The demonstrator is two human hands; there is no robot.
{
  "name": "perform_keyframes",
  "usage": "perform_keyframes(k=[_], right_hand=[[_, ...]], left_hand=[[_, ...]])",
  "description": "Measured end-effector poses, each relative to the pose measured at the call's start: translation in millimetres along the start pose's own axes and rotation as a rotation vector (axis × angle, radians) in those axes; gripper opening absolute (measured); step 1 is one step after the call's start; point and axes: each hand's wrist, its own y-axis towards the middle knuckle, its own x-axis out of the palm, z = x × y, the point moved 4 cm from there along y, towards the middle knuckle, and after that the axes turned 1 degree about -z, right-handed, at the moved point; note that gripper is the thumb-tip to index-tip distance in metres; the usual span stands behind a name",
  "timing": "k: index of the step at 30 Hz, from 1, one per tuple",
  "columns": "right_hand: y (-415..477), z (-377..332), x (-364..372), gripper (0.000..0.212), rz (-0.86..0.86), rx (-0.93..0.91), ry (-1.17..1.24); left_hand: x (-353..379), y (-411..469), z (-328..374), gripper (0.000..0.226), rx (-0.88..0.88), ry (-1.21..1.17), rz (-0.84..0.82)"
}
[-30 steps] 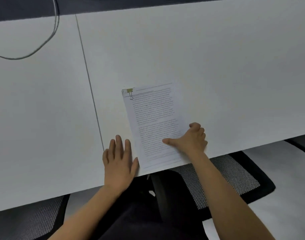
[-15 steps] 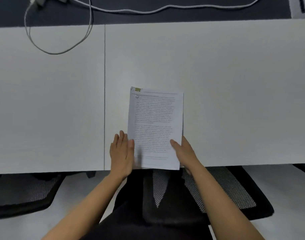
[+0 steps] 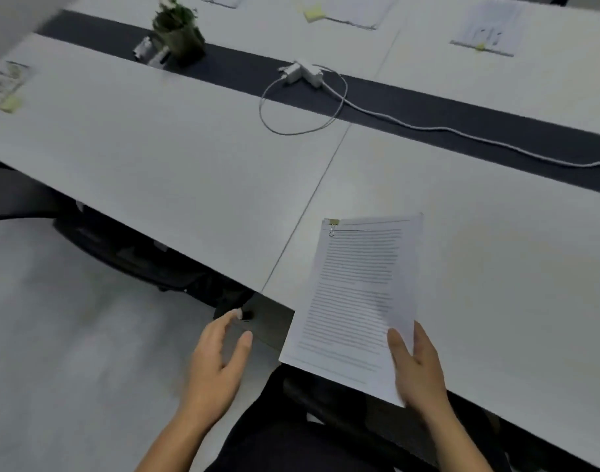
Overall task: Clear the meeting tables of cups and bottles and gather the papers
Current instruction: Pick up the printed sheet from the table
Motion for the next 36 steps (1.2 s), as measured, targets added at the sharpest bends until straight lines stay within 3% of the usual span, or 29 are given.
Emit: perform_keyframes(k=[5, 8, 12, 19, 25, 36], right_hand=[[-17.9, -51.1, 81.2, 0.016, -0.18, -0.132, -0.074], [-34.7, -77.8, 147.7, 0.021, -0.314, -0.209, -0.126], [-55.5, -94.2, 254.6, 0.019, -0.528, -0.217, -0.14], [-97.2, -99.7, 459.9, 0.023, -0.658, -0.218, -0.235], [-127.1, -139.3, 604.4, 0.018, -0.69, -0.272, -0.229], [-77.1, -172.2, 847.5, 0.018, -0.628, -0.223, -0.134]], left_hand=[[-85.3, -53.0, -49.4, 0.042, -0.116, -0.103, 0.26], [-131.8, -78.3, -86.9, 0.045, -0.179, -0.198, 0.431], [-195.7, -107.2, -151.7, 0.046, -0.259, -0.334, 0.654], [-320.1, -120.3, -284.4, 0.043, -0.366, -0.496, 0.821], [-447.8, -87.4, -353.9, 0.037, -0.352, -0.515, 0.878], [-611.1, 87.0, -465.5, 0.037, -0.337, -0.444, 0.736]])
